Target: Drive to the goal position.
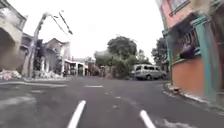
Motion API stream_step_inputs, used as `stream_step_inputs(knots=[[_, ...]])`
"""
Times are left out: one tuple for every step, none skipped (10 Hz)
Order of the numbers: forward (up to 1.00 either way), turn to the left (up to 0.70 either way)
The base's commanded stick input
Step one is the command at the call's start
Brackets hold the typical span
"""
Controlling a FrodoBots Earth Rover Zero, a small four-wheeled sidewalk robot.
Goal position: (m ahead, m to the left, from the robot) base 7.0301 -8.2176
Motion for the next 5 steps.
stream_step_inputs(knots=[[1.00, 0.16], [1.00, 0.05], [1.00, 0.00], [1.00, 0.00], [1.00, 0.02]])
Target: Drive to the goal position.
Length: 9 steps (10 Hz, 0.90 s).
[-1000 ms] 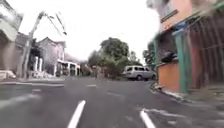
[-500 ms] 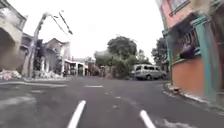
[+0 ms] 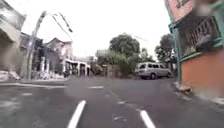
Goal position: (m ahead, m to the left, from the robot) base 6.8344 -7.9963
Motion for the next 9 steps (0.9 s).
stream_step_inputs(knots=[[1.00, -0.21], [1.00, -0.40], [1.00, -0.40], [1.00, -0.40], [1.00, -0.40], [1.00, -0.40], [1.00, -0.40], [1.00, -0.29], [1.00, 0.01]])
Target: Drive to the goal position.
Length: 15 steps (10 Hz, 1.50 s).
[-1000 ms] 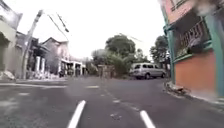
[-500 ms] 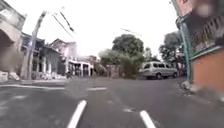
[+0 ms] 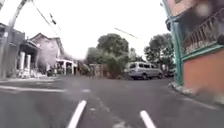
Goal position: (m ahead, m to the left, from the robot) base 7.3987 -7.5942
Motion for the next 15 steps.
stream_step_inputs(knots=[[1.00, 0.08], [1.00, 0.23], [1.00, 0.13], [1.00, 0.18], [1.00, 0.12], [1.00, 0.07], [1.00, -0.15], [1.00, -0.40], [1.00, -0.39], [1.00, -0.37], [1.00, -0.40], [1.00, -0.40], [1.00, -0.40], [1.00, -0.31], [1.00, -0.09]])
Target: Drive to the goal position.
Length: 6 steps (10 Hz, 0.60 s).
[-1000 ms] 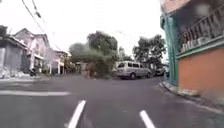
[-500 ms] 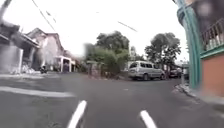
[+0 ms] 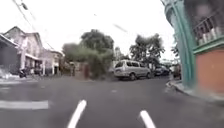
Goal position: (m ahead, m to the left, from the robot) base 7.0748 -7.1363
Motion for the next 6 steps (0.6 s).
stream_step_inputs(knots=[[1.00, 0.00], [1.00, 0.13], [1.00, 0.04], [1.00, -0.02], [1.00, -0.40], [1.00, -0.40]])
